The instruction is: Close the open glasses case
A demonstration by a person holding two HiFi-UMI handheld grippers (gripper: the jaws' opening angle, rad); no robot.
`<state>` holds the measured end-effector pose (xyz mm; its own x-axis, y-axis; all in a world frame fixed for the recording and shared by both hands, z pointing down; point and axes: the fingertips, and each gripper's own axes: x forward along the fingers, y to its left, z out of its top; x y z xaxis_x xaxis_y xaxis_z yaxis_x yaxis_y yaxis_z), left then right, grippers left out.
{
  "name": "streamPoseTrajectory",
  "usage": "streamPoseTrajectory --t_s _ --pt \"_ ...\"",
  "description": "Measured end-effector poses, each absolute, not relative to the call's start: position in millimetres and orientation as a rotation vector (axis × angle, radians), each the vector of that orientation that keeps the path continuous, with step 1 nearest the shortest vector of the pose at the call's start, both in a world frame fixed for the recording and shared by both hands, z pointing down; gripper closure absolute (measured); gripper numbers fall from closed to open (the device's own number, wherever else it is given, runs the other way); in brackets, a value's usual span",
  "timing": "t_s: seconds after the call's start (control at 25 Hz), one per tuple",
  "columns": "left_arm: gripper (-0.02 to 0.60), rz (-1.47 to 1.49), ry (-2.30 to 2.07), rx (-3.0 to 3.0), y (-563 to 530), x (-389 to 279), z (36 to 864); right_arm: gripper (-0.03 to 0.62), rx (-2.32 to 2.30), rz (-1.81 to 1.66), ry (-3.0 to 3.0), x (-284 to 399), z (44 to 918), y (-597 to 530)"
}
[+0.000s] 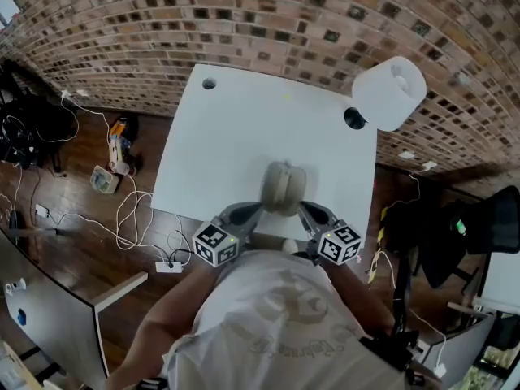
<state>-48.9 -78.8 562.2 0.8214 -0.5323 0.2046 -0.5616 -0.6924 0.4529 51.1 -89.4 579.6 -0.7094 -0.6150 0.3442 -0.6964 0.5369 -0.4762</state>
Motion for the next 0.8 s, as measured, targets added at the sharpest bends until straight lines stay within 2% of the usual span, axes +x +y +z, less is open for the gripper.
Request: streamPoseTrajectory --t_s 0.56,0.8 --pt "0.577 0.106 -0.583 2.540 -75 -60 570 0.582 1.474 0.976 -2.436 69 599 -60" --pt "0.577 0.115 -0.592 2.540 -74 -69 572 0.555 1.543 1.075 -2.372 79 614 -65"
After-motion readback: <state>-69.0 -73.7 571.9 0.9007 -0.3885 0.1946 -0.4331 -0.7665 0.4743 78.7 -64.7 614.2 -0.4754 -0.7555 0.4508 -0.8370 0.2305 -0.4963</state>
